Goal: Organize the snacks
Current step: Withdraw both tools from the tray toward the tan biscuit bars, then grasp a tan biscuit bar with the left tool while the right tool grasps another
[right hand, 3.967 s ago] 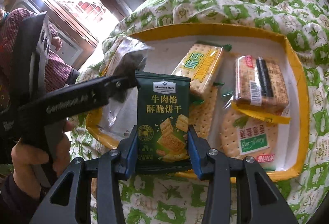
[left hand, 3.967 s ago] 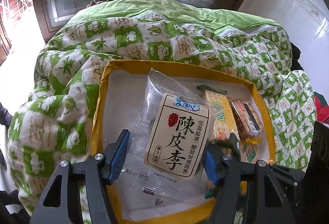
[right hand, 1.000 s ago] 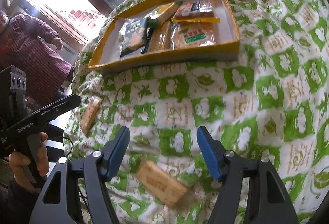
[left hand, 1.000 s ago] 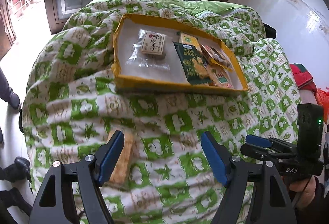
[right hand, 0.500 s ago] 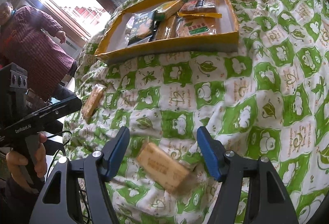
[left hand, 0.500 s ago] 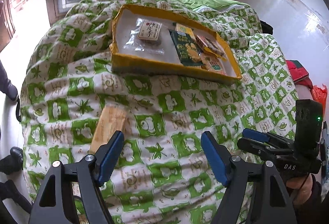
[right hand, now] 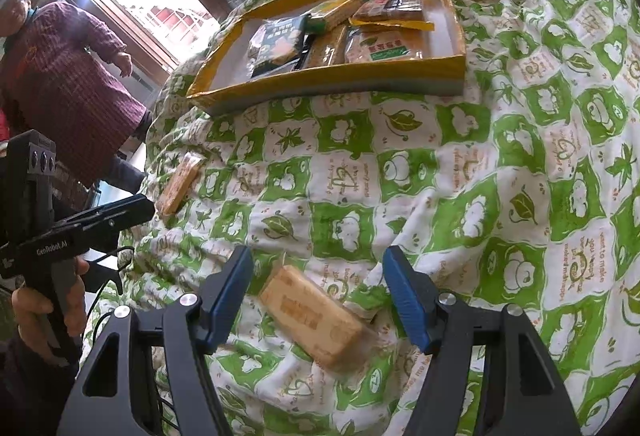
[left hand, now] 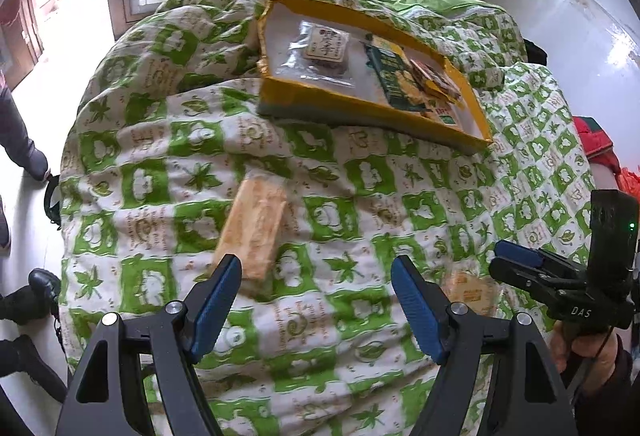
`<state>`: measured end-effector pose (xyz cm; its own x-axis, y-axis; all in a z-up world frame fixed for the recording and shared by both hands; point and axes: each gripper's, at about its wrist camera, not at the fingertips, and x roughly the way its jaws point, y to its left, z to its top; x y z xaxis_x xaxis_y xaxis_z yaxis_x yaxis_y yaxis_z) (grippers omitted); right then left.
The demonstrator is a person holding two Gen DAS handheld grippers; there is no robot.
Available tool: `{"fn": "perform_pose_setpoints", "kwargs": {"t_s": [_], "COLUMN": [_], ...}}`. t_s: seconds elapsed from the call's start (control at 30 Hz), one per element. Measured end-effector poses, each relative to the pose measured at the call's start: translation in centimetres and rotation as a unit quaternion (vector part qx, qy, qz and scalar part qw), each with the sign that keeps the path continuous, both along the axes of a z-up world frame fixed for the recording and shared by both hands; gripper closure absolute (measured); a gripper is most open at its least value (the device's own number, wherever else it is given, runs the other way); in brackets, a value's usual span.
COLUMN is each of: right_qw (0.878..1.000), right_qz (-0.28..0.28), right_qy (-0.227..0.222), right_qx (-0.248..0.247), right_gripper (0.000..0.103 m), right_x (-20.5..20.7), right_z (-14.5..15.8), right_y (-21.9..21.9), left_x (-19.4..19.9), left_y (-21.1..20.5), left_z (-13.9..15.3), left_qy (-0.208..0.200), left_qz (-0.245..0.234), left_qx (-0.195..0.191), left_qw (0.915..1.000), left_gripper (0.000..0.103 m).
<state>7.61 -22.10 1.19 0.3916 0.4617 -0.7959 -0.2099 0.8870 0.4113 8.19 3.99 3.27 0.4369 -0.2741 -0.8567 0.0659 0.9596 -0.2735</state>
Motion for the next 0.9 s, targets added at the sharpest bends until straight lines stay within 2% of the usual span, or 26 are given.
{"fn": "perform_pose_setpoints", "kwargs": {"t_s": [0.57, 0.9], "right_qw": [0.999, 0.991], "right_qz": [0.05, 0.103], "right_qy": [-0.005, 0.001], "right_qx": [-0.017, -0.081], "right_gripper": [0.036, 0.036], "right_x": [-1.2, -1.8], "right_z": [0.3, -0.8], "right_y": [1.5, 4.0], "left_x": [1.4, 2.8], "left_y": [1.2, 1.9], "left_z": [-0.7, -1.6], "left_qy": [0.01, 0.023], "left_qz": [-0.007, -0.007], "left_qx": [0.027, 0.042], "left_qw": [0.9996, 0.9988], "left_gripper": [0.023, 0.023]}}
